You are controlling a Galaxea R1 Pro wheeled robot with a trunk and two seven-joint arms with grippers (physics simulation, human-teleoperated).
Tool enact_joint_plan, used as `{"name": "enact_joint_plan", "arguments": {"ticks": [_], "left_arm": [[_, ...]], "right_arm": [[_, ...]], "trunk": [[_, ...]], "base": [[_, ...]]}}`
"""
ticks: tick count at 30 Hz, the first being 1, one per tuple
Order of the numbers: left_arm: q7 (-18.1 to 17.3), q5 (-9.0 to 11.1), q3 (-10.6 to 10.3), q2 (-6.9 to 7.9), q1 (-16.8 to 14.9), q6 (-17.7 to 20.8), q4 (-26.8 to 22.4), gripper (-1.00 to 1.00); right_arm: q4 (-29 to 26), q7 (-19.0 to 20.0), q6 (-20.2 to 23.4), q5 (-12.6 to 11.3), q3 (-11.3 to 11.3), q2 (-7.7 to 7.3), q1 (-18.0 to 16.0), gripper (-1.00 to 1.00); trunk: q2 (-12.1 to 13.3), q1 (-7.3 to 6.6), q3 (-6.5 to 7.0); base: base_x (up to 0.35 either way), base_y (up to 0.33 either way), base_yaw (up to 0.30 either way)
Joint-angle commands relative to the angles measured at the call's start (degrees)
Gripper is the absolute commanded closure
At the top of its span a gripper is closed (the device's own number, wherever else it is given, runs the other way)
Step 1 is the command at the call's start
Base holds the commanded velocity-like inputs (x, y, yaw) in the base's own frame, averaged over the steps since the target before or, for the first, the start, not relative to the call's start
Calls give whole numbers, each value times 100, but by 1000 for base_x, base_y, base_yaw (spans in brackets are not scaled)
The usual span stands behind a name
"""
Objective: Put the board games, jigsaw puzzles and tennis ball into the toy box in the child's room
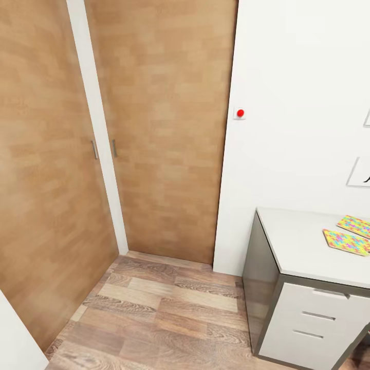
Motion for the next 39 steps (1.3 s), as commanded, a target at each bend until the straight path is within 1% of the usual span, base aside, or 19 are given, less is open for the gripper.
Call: {"name": "enact_joint_plan", "arguments": {"ticks": [1,10,17,39], "left_arm": [[1,-1,1,0,0,-42,-1,-100],[1,-5,9,4,-3,-308,-1,-100],[1,-1,10,4,-5,-393,-1,-100],[1,-5,10,4,-1,-407,-1,-100]], "right_arm": [[-3,2,1,-7,-3,2,-1,-100],[-4,2,4,-24,-6,9,-1,-100],[-4,2,4,-25,-6,9,-1,-100],[-4,2,4,-25,-6,9,-1,-100]], "trunk": [[-2,0,-4],[-2,0,-4],[-2,0,-4],[-2,0,-4]], "base": [[0,0,0],[0,0,-39],[0,0,-238],[0,0,-274]]}}
